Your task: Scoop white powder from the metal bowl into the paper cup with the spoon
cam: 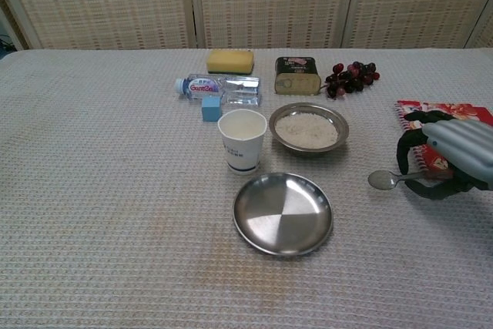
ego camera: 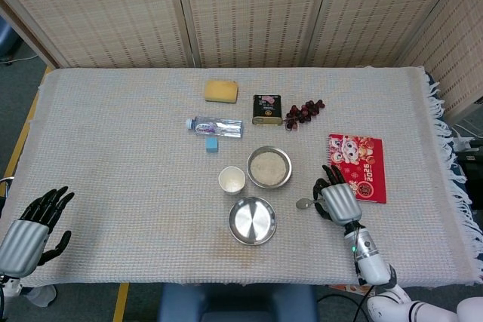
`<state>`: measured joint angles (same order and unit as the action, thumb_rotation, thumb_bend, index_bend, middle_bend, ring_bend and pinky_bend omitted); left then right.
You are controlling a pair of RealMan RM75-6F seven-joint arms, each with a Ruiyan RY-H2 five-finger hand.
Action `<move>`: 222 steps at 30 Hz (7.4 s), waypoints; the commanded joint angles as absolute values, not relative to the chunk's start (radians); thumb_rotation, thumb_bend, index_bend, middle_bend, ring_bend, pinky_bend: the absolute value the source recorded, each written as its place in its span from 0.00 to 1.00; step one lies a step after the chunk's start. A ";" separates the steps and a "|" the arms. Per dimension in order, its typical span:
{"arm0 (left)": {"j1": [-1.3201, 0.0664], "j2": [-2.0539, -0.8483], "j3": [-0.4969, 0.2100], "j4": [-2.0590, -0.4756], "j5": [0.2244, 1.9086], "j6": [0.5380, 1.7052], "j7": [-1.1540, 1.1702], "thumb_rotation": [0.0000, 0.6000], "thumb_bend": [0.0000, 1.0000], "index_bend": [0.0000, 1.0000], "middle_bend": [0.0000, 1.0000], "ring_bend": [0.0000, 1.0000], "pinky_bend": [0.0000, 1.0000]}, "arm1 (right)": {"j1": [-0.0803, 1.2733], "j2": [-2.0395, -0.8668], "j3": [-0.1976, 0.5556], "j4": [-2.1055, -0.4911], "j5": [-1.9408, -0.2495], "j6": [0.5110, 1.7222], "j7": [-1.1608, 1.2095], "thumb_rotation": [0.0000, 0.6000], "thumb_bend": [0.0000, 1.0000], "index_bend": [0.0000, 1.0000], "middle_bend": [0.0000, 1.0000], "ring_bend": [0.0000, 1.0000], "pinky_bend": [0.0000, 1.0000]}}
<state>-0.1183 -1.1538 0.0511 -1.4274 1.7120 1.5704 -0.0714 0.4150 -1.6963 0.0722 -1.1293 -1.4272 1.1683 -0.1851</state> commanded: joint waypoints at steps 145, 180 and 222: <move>-0.116 -1.143 0.040 -1.465 1.689 1.555 -0.048 1.00 0.44 0.00 0.00 0.06 0.19 | 0.988 -1.525 0.261 -1.447 -0.901 0.688 -0.260 1.00 0.34 0.98 0.61 0.25 0.03; -0.100 -1.115 0.058 -1.461 1.715 1.584 -0.137 1.00 0.44 0.00 0.00 0.06 0.19 | 1.066 -1.664 -0.030 -1.483 -1.112 1.187 -1.278 1.00 0.34 0.98 0.61 0.25 0.03; -0.086 -1.107 0.054 -1.464 1.720 1.612 -0.156 1.00 0.44 0.00 0.00 0.06 0.21 | 0.629 -1.793 -0.068 -1.317 -1.468 1.288 -0.395 1.00 0.34 0.96 0.61 0.25 0.03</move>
